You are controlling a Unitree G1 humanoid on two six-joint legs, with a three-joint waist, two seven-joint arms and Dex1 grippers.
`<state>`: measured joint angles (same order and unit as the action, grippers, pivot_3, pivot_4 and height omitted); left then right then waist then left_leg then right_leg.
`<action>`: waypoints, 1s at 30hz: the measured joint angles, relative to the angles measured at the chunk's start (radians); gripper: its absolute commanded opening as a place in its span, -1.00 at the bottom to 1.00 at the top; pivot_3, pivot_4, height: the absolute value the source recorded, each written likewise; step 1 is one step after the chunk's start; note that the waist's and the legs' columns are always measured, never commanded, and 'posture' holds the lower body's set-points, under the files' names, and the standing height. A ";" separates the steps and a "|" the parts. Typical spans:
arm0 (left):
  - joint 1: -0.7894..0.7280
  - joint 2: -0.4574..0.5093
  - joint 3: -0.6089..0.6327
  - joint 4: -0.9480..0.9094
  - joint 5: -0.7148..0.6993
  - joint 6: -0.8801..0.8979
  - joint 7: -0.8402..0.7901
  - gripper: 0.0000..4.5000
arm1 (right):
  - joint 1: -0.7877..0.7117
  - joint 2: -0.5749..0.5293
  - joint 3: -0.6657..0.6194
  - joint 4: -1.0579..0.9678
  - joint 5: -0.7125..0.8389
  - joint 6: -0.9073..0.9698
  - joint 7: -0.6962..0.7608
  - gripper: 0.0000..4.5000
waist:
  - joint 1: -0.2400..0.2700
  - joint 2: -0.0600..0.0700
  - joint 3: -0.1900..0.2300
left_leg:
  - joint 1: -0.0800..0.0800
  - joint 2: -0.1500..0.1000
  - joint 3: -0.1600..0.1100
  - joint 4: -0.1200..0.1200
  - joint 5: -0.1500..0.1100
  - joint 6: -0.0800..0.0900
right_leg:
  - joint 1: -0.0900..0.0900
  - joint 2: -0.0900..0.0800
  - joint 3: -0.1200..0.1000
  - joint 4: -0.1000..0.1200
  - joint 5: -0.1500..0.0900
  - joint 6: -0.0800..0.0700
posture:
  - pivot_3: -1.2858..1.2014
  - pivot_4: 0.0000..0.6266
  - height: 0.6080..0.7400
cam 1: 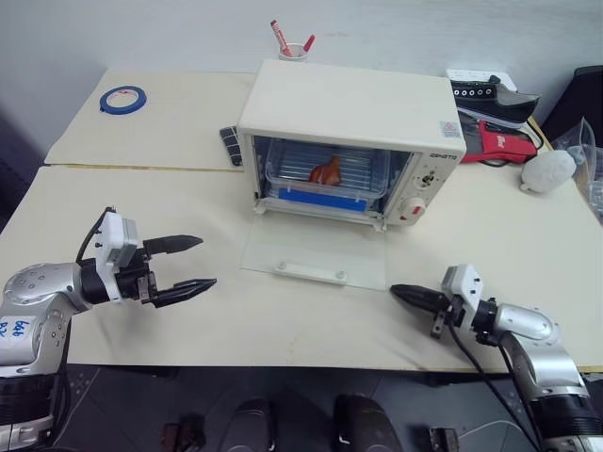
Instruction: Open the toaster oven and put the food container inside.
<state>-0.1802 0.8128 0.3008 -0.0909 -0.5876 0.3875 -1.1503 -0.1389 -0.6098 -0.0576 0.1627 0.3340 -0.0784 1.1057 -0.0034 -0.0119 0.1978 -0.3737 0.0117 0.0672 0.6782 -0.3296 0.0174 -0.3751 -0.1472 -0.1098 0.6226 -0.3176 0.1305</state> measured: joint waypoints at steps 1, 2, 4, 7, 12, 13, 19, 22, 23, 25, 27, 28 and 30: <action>0.001 -0.003 0.003 -0.011 -0.004 0.007 0.007 0.99 | -0.006 0.004 0.003 0.001 0.004 -0.002 0.009 -1.00 | 0.000 0.000 0.000 | 0.000 0.000 0.000 0.000 0.000 0.000 | 0.000 0.000 0.000 0.000 0.000 0.000 | 0.03 -0.52 1.00; 0.001 -0.009 0.005 -0.020 -0.013 0.013 0.016 0.99 | -0.014 0.010 0.010 0.000 0.008 -0.002 0.018 -1.00 | 0.000 0.000 0.000 | 0.000 0.000 0.000 0.000 0.000 0.000 | 0.000 0.000 0.000 0.000 0.000 0.000 | 0.03 -0.52 1.00; 0.008 -0.014 0.012 -0.032 -0.028 0.028 0.033 0.99 | -0.022 0.025 0.014 -0.003 0.012 -0.003 0.032 -1.00 | 0.001 0.000 0.000 | 0.000 0.000 0.000 0.000 0.000 0.000 | 0.000 0.000 0.000 0.000 0.000 0.000 | 0.03 -0.52 1.00; 0.031 -0.014 0.018 -0.061 -0.044 0.046 0.044 0.99 | -0.022 0.036 0.015 -0.024 0.028 -0.003 0.043 -1.00 | 0.000 0.000 0.000 | 0.000 0.000 0.000 0.000 0.000 0.000 | 0.000 0.000 0.000 0.000 0.000 0.000 | 0.03 -0.52 1.00; 0.032 -0.018 0.053 -0.064 -0.065 0.051 0.066 0.99 | -0.022 0.079 -0.011 -0.117 0.136 0.049 0.026 -1.00 | 0.001 0.001 0.001 | 0.000 0.000 -0.001 0.000 0.000 -0.001 | 0.000 0.000 0.000 0.000 0.000 0.000 | 0.03 -0.52 1.00; 0.032 -0.018 0.057 -0.064 -0.071 0.050 0.066 0.99 | -0.021 0.082 -0.027 -0.136 0.164 0.067 0.017 -1.00 | 0.001 0.002 0.001 | 0.000 0.000 -0.001 0.000 0.000 -0.001 | 0.000 0.000 0.000 0.000 0.000 0.000 | 0.03 -0.52 1.00; 0.032 -0.028 0.076 -0.084 -0.095 0.032 0.067 0.99 | -0.050 0.085 -0.126 -0.240 0.301 0.189 -0.088 -1.00 | 0.001 0.003 0.002 | 0.000 0.000 0.000 0.000 -0.001 -0.001 | 0.000 0.000 0.000 -0.001 0.000 0.000 | 0.03 -0.52 1.00; 0.008 -0.057 0.072 -0.091 -0.099 0.035 0.090 0.99 | -0.139 0.092 -0.163 -0.256 0.371 0.256 -0.154 -1.00 | 0.001 0.005 0.003 | 0.000 0.000 0.000 0.000 -0.001 -0.001 | 0.000 0.000 0.000 0.000 0.000 0.000 | 0.03 -0.52 1.00; -0.001 -0.068 0.067 -0.091 -0.097 0.029 0.096 0.99 | -0.170 0.096 -0.169 -0.262 0.392 0.276 -0.169 -1.00 | 0.001 0.005 0.003 | 0.000 0.000 -0.001 0.000 -0.001 -0.001 | 0.000 0.000 0.000 0.000 0.000 0.000 | 0.03 -0.52 1.00; -0.004 -0.083 0.055 -0.089 -0.088 0.008 0.102 0.99 | -0.195 0.092 -0.175 -0.278 0.412 0.304 -0.176 -1.00 | 0.001 0.005 0.003 | 0.000 0.001 -0.001 -0.002 -0.001 -0.001 | -0.001 0.001 0.000 -0.001 0.000 -0.001 | 0.03 -0.52 1.00; -0.003 -0.096 0.044 -0.075 -0.066 -0.023 0.104 0.99 | -0.193 0.079 -0.180 -0.276 0.415 0.334 -0.181 -1.00 | 0.002 0.005 0.003 | -0.001 0.000 0.001 -0.004 -0.001 -0.001 | -0.002 0.001 -0.001 -0.002 0.000 -0.001 | 0.03 -0.52 1.00; -0.002 -0.096 0.040 -0.065 -0.055 -0.034 0.107 0.99 | -0.192 0.073 -0.183 -0.276 0.416 0.346 -0.184 -1.00 | 0.002 0.005 0.003 | -0.001 0.000 0.001 -0.004 -0.001 -0.001 | -0.002 0.001 -0.001 -0.002 0.000 -0.001 | 0.03 -0.52 1.00; 0.010 -0.097 0.033 -0.045 -0.021 -0.069 0.111 1.00 | -0.157 0.029 -0.189 -0.291 0.410 0.356 -0.169 -0.73 | 0.006 0.005 0.003 | -0.001 -0.001 0.001 -0.003 -0.001 -0.001 | -0.002 0.000 -0.001 -0.003 0.000 -0.001 | 0.03 -0.52 1.00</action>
<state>-0.1703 0.7156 0.3333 -0.1363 -0.6084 0.3187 -1.0393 -0.2964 -0.5811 -0.2462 -0.1287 0.7443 0.2774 0.9364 0.0024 -0.0072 0.2007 -0.3750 0.0110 0.0681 0.6748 -0.3306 0.0168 -0.3766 -0.1468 -0.1108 0.6198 -0.3177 0.1300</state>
